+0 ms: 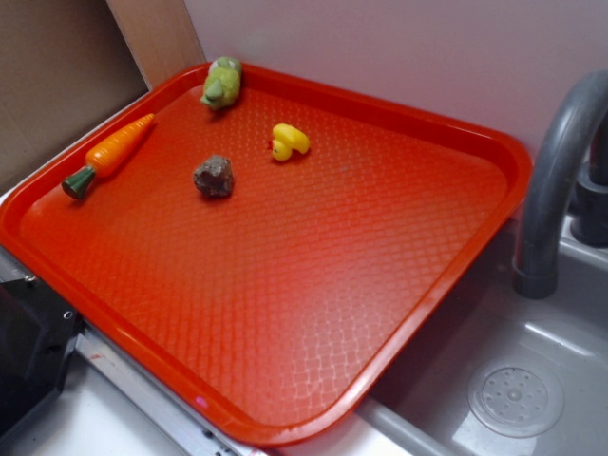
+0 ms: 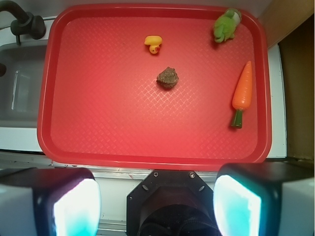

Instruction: Grab the green animal.

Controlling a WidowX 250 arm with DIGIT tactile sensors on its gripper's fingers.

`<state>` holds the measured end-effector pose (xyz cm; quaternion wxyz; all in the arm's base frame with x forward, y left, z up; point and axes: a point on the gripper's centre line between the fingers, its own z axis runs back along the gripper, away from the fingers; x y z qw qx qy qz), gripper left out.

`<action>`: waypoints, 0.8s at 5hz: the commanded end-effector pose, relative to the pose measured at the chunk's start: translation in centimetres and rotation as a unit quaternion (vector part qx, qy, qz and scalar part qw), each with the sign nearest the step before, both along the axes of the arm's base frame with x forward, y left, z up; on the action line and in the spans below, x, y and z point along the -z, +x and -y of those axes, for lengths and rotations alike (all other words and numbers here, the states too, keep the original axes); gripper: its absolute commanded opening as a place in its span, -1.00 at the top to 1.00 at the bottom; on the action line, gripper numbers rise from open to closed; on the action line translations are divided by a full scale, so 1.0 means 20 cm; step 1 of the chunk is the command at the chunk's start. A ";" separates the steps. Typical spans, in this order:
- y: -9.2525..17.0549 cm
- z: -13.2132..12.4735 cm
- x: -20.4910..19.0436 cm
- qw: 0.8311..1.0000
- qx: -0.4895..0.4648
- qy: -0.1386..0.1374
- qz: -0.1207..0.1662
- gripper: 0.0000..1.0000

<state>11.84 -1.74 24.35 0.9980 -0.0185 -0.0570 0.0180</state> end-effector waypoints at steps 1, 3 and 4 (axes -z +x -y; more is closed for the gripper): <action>0.00 0.00 0.00 1.000 0.000 0.000 0.000 -1.00; 0.19 -0.15 0.27 0.981 -0.181 0.013 0.072 -1.00; 0.35 -0.23 0.39 0.965 -0.233 0.051 0.110 -1.00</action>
